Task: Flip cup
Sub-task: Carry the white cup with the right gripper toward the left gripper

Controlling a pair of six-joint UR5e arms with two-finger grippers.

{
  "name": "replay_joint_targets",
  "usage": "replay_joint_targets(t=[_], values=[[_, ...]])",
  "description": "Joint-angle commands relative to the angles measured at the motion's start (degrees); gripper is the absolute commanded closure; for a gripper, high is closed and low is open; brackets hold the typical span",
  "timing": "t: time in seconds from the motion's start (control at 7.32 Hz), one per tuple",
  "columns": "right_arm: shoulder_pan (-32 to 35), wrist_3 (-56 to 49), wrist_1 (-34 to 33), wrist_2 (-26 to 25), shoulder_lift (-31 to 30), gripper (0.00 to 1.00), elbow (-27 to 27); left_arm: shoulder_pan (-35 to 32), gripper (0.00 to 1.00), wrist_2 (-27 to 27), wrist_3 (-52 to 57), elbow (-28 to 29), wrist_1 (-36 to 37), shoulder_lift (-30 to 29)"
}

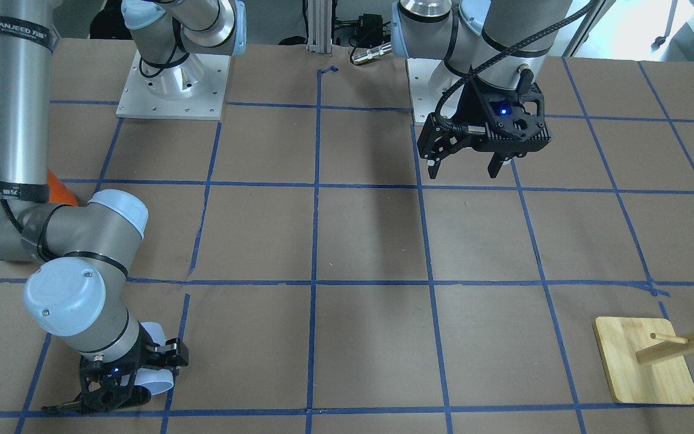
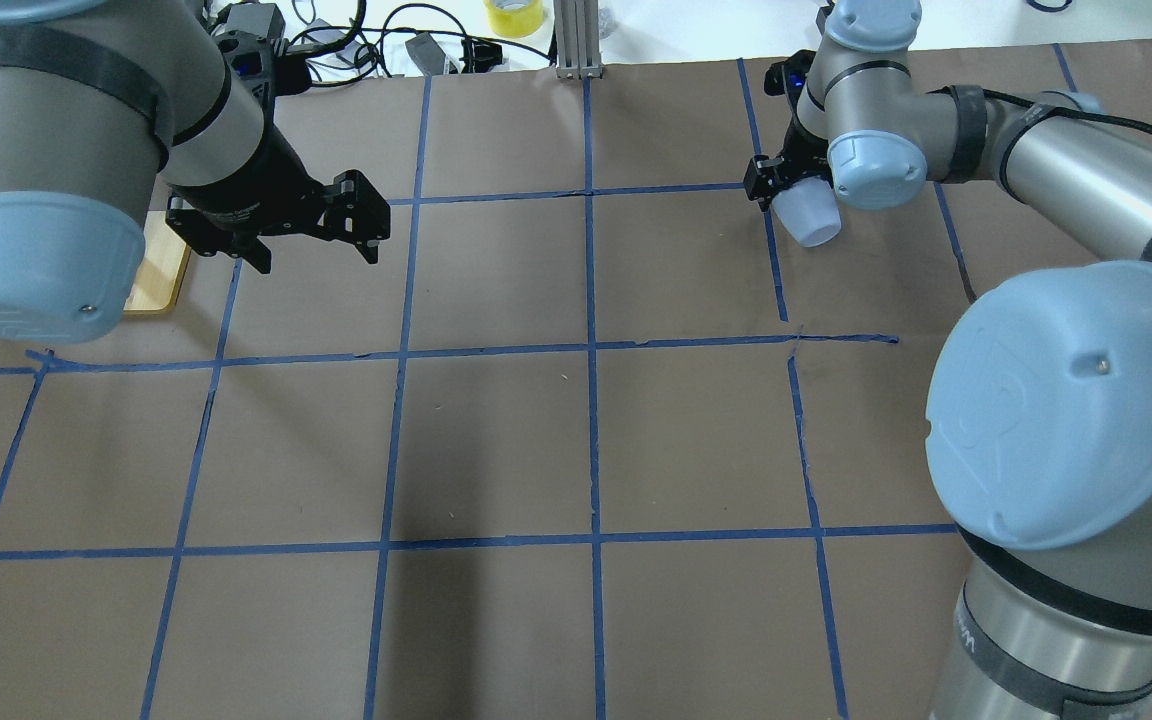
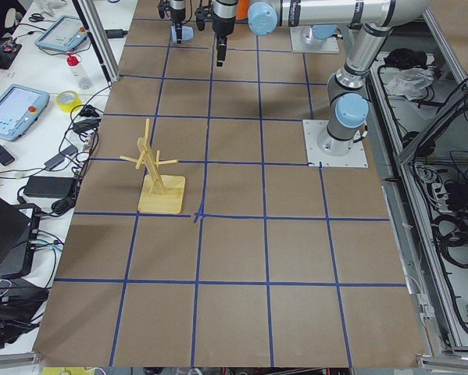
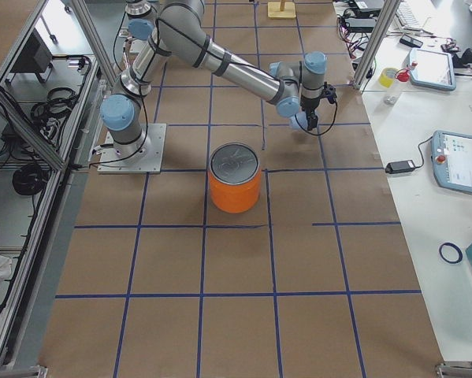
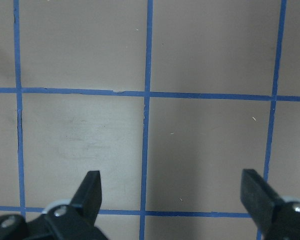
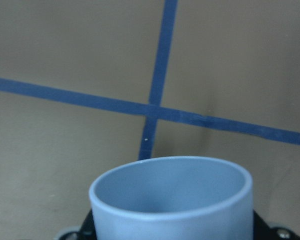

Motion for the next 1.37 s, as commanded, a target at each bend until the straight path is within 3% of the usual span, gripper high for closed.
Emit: replay_joint_targets(t=[0.0, 0.14, 0.27, 0.55, 0.68, 0.96, 1.23], values=[[5.37, -3.2, 2.48, 5.96, -2.92, 1.0, 0.12, 0.0, 0.0, 0.0, 0.0, 0.01, 0.0, 0.0], [8.97, -8.07, 5.44, 8.98, -3.54, 0.94, 0.21, 0.0, 0.0, 0.0, 0.0, 0.01, 0.0, 0.0], [11.35, -15.43, 10.26, 7.61, -3.46, 0.95, -0.49, 0.0, 0.0, 0.0, 0.0, 0.01, 0.0, 0.0], [12.34, -29.43, 13.29, 4.35, -3.72, 1.0, -0.67, 0.0, 0.0, 0.0, 0.0, 0.01, 0.09, 0.0], [16.0, -34.87, 12.16, 4.26, -3.55, 1.0, -0.76, 0.0, 0.0, 0.0, 0.0, 0.01, 0.09, 0.0], [21.91, -35.36, 12.15, -1.52, -3.46, 1.0, -0.76, 0.0, 0.0, 0.09, 0.09, 0.01, 0.09, 0.0], [23.67, -35.81, 4.81, 2.82, -1.45, 1.0, 0.03, 0.0, 0.0, 0.0, 0.0, 0.09, 0.09, 0.0]])
